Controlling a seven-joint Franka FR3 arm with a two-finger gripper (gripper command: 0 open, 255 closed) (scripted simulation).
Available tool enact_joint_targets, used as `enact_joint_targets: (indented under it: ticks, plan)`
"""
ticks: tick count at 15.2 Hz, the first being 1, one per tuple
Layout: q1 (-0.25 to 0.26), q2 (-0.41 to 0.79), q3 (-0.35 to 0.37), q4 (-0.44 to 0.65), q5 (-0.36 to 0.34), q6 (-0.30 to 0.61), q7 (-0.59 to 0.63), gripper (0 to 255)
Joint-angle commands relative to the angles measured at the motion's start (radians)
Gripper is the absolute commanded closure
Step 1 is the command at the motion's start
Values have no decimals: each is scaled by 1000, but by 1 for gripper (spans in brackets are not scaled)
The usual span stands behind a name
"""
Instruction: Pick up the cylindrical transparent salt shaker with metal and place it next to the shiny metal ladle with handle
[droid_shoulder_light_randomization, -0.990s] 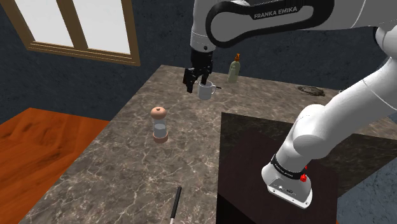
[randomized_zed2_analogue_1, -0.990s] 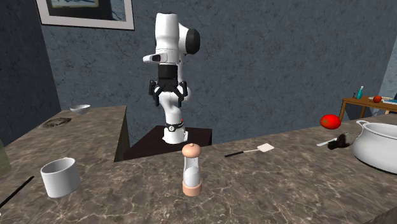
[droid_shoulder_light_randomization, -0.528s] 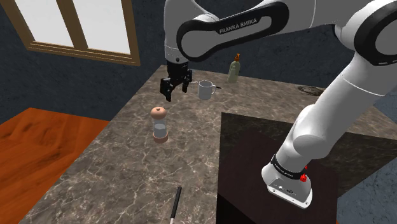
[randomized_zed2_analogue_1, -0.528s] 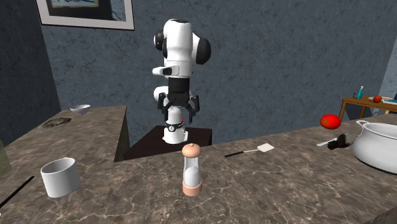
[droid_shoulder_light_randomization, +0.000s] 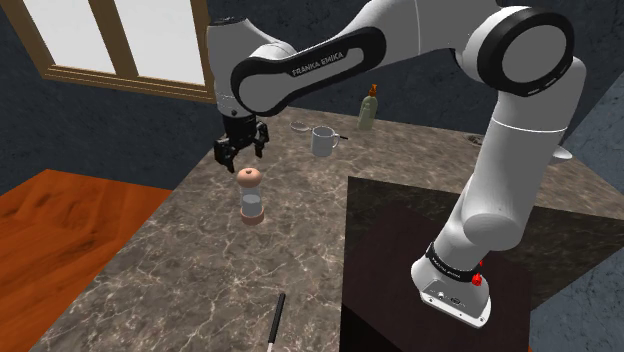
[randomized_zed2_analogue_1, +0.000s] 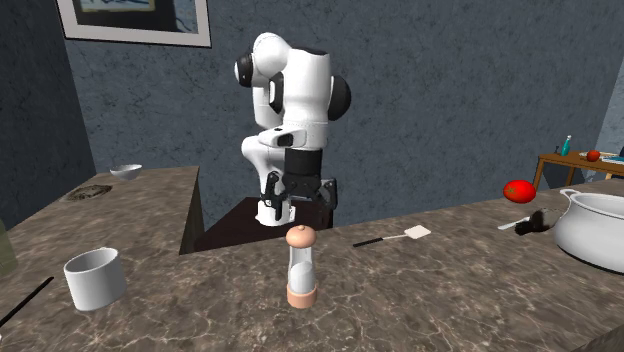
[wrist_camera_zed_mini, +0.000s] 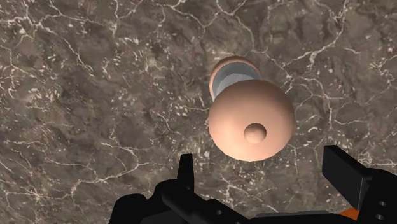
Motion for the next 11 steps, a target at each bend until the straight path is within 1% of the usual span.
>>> enact_joint_targets:
  ticks: [1, 7, 11]
  plan:
    - [5, 27, -1, 11, -13, 12, 14, 0]
    - [5, 59, -8, -37, -32, 90, 26, 0]
    - [5, 59, -8, -37, -32, 90, 26, 0]
